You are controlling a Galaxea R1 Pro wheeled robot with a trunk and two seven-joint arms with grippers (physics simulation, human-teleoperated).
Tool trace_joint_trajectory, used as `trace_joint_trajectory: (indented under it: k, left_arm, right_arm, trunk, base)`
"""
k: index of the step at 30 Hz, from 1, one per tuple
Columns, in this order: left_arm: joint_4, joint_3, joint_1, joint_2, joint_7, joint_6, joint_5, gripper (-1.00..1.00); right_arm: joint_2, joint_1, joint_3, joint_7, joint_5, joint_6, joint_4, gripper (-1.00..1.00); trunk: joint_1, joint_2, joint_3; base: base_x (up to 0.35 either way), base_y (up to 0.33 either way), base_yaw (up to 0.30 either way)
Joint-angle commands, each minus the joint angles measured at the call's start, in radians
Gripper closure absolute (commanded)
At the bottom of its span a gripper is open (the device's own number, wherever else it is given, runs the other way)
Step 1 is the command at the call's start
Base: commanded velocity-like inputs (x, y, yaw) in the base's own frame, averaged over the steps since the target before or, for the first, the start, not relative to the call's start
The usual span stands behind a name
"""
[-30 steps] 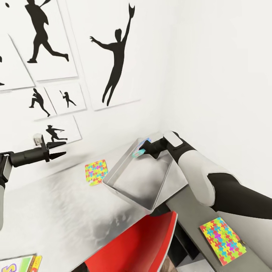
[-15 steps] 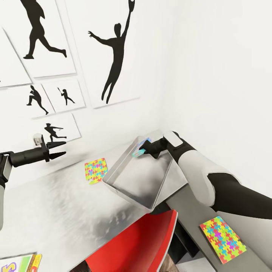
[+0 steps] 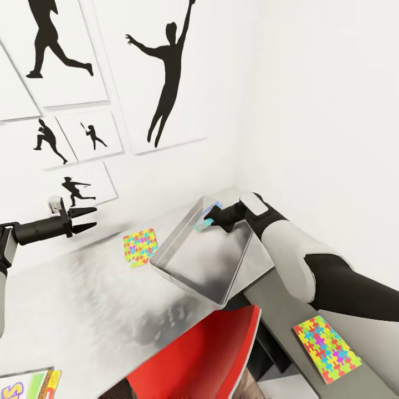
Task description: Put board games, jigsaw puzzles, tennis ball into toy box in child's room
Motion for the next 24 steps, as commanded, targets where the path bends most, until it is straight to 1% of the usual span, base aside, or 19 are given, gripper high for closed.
trace_joint_trajectory:
  k: [1, 9, 13, 24]
  left_arm:
    - [0.000, 0.004, -0.001, 0.000, -0.008, 0.010, -0.010, -1.00]
    - [0.000, 0.004, -0.001, 0.000, -0.008, 0.010, -0.010, -1.00]
    - [0.000, 0.004, -0.001, 0.000, -0.008, 0.010, -0.010, -1.00]
    - [0.000, 0.004, -0.001, -0.002, -0.008, 0.010, -0.010, -1.00]
  right_arm:
    - [0.001, -0.001, -0.005, -0.009, -0.007, 0.002, -0.002, 1.00]
    - [0.001, -0.001, -0.004, -0.007, -0.007, 0.002, -0.010, 1.00]
    - [0.001, -0.001, -0.004, -0.006, -0.007, 0.002, -0.046, 1.00]
    - [0.001, -0.001, -0.003, -0.006, -0.007, 0.002, -0.058, 1.00]
  trunk:
    - [0.001, -0.002, -0.004]
    - [0.001, -0.002, -0.017]
    - [0.001, -0.002, -0.022]
    - [0.001, -0.002, -0.028]
  base:
    - [0.000, 0.000, 0.000]
    - [0.000, 0.000, 0.000]
    - [0.000, 0.000, -0.072]
    - [0.000, 0.000, -0.029]
